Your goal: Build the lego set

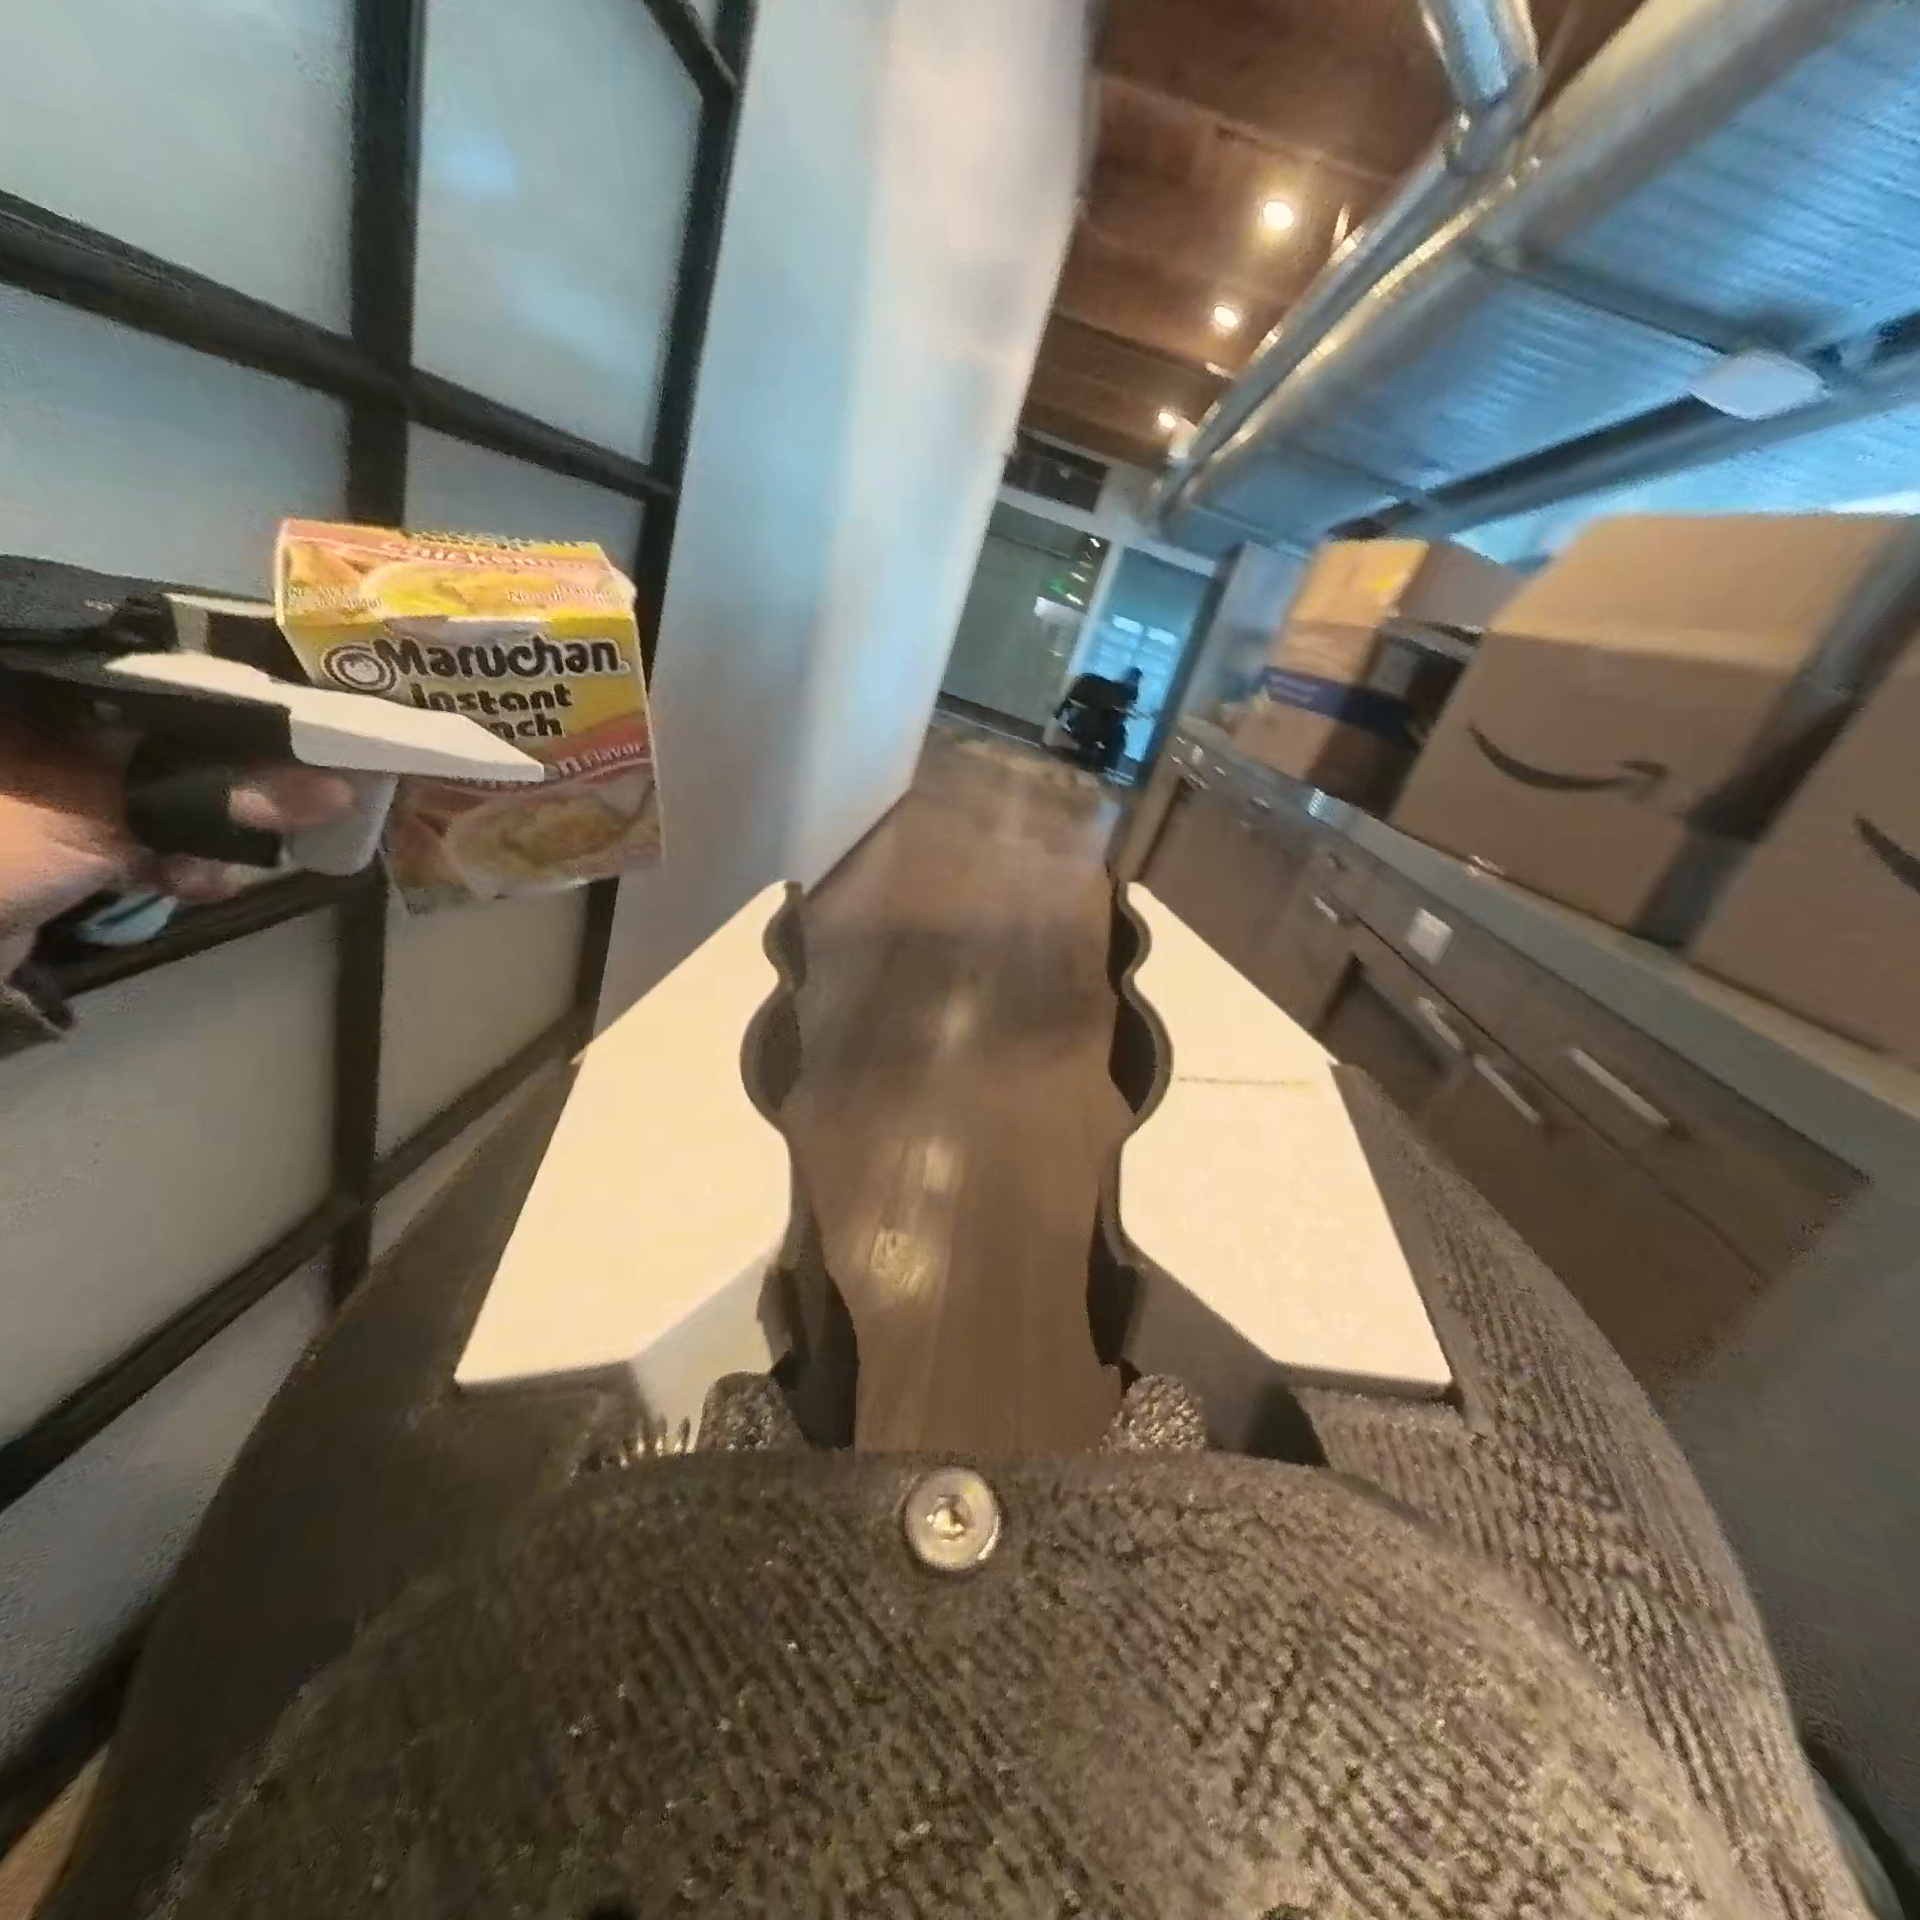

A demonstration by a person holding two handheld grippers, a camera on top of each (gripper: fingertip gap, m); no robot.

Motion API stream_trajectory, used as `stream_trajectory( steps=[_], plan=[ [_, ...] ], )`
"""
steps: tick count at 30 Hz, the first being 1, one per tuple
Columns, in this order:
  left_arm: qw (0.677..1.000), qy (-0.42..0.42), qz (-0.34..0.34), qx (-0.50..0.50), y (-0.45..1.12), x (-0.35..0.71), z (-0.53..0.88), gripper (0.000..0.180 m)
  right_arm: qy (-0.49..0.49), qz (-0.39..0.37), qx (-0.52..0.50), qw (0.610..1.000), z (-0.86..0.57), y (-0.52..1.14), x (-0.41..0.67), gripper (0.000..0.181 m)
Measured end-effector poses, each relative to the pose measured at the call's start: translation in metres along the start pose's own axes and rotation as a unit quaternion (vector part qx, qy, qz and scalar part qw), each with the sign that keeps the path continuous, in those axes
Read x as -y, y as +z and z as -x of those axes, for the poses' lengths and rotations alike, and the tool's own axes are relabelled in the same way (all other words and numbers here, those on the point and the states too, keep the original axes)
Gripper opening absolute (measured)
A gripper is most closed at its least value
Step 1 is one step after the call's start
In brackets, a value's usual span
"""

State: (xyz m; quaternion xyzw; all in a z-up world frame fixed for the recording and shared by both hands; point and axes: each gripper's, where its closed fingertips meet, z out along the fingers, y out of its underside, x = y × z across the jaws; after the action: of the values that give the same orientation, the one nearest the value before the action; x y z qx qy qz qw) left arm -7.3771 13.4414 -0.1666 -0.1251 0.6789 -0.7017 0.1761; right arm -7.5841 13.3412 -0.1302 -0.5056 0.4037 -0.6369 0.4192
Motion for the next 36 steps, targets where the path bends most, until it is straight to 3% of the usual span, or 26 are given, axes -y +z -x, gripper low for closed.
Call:
stream_trajectory(
  steps=[7,17,22,29,36],
  plan=[
    [0.999,0.003,0.02,0.026,0.147,-0.027,0.123,0.094,0.03,-0.003,0.068,0.997,-0.06,0.223,-0.048,0.057],
    [0.992,0.016,-0.024,0.119,0.363,-0.069,0.339,0.093,0.011,0.039,-0.005,0.999,-0.197,0.495,-0.192,0.056],
    [0.986,-0.013,0.042,0.159,0.465,-0.108,0.473,0.093,0.015,0.033,0.01,0.999,-0.271,0.682,-0.229,0.056],
    [0.95,-0.023,0.069,0.302,0.522,-0.15,0.674,0.093,0.13,-0.057,0.058,0.988,-0.299,0.965,-0.264,0.064],
    [0.913,-0.005,0.097,0.395,0.598,-0.202,0.886,0.093,0.089,-0.096,0.087,0.988,-0.282,1.242,-0.316,0.064]
  ],
)
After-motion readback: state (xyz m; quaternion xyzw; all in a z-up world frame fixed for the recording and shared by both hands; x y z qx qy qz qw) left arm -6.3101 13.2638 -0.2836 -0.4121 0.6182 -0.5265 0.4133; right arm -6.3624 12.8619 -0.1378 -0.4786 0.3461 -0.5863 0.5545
